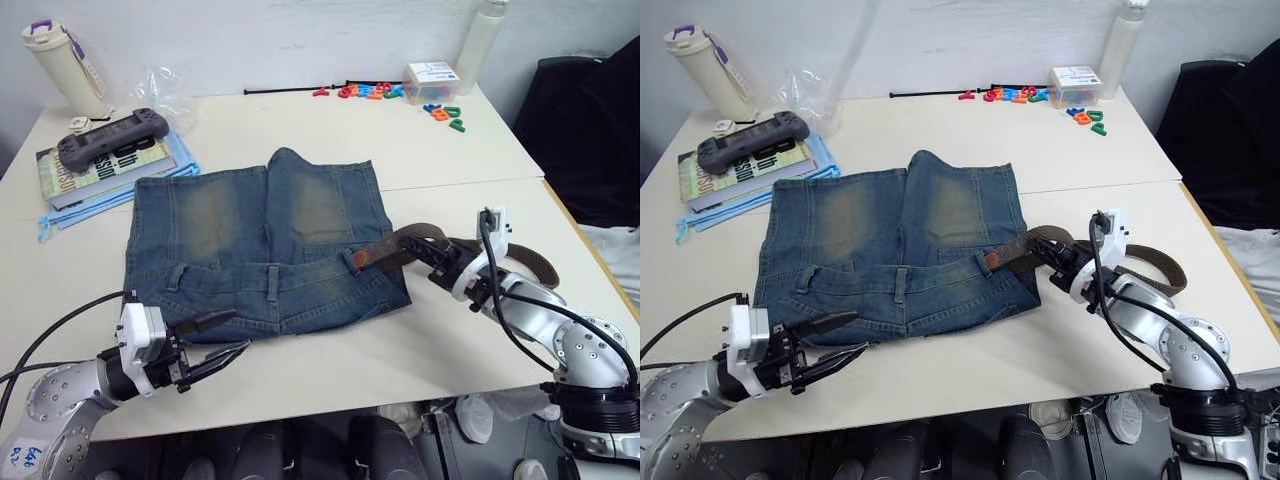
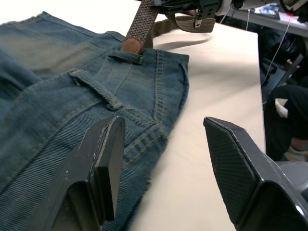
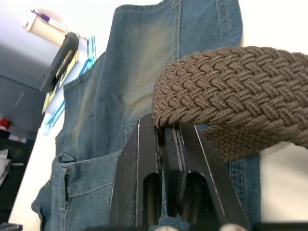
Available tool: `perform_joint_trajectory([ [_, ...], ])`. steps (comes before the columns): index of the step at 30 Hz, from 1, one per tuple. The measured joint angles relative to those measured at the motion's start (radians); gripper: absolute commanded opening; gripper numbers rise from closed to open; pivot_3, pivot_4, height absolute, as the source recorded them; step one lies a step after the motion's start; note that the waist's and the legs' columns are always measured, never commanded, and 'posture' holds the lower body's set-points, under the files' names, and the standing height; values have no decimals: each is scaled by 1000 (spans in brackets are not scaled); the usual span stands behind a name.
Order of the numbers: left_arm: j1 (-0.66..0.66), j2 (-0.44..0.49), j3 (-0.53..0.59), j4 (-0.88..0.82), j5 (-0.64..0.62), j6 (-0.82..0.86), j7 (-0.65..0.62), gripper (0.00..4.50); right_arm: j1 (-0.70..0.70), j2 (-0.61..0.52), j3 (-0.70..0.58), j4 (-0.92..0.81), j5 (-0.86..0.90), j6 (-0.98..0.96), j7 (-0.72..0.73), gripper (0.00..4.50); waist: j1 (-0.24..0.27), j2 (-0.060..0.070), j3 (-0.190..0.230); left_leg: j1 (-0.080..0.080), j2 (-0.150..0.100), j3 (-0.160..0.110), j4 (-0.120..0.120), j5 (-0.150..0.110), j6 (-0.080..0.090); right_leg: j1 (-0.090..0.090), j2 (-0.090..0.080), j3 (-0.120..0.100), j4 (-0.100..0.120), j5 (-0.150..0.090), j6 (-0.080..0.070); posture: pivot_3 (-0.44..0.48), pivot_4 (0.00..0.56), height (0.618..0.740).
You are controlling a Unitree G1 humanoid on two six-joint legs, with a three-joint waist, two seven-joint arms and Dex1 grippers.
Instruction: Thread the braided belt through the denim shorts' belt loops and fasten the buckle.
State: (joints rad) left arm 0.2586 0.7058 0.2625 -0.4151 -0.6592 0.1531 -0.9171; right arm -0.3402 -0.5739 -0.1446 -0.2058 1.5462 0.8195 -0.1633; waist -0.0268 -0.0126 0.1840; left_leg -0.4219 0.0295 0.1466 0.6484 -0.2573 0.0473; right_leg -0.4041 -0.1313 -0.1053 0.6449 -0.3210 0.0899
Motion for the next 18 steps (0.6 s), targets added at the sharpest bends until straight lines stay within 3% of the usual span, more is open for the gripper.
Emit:
perform_joint_trajectory([
  [11,-151,-36,-73,0,57,39,42,2925,-54,84,30,80,-102,95,25,0,-1,0,0,0,0,0,0,2,-3,0,0,0,0,0,0,0,150,717],
  [18,-308,-126,-259,1,245,43,147,2925,-87,180,24,190,-115,164,20,0,0,0,0,0,0,0,0,2,-3,0,0,0,0,0,0,0,150,717],
])
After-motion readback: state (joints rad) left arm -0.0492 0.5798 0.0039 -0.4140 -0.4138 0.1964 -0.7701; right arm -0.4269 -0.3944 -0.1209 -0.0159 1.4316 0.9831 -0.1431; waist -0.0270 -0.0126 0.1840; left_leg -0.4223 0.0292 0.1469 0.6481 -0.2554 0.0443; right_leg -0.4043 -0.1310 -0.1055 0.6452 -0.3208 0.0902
